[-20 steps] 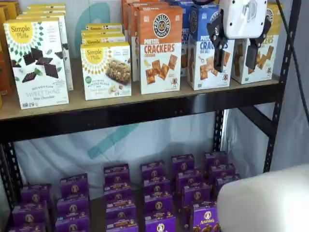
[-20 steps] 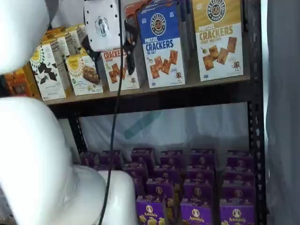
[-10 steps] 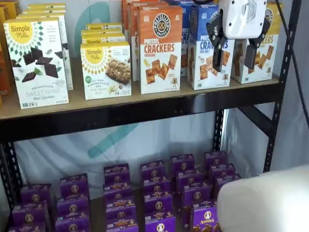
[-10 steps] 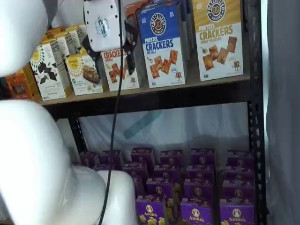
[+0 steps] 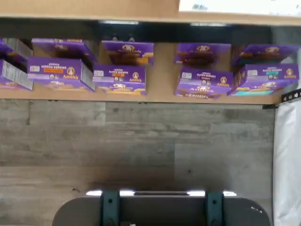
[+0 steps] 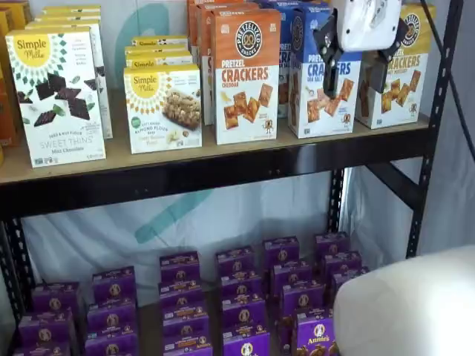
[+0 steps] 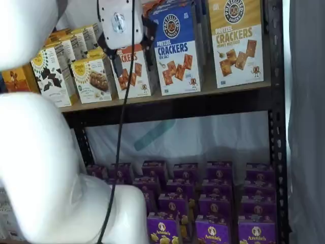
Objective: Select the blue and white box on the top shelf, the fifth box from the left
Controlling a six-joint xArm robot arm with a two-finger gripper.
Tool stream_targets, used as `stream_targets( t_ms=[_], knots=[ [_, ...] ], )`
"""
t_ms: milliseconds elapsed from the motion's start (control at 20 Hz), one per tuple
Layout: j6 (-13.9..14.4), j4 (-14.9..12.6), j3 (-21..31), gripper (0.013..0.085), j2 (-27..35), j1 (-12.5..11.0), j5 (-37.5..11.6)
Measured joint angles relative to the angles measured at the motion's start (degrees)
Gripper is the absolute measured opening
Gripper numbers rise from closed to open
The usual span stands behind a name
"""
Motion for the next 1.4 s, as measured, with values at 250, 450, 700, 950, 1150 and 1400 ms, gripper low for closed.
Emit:
stream_targets(
  t_ms=[250, 450, 700, 950, 1150, 1400],
  knots=[
    [-1.79, 0.07, -2.92, 0.0850, 3.78, -1.83, -2.41],
    [-3.30, 0.57, -5.13, 0.0850, 6.53, -3.51, -4.19],
    [-5.55, 1.86, -9.37, 0.0850, 10.47, -6.06, -4.32],
    [-5.89, 0.66, -11.82, 0.0850, 11.97, -6.09, -4.25],
    [-5.90, 0.61, -13.10, 0.0850, 12.69, -6.09, -3.53],
    [-6.52, 2.33, -13.42, 0.0850, 12.85, -7.18, -4.08]
  ],
)
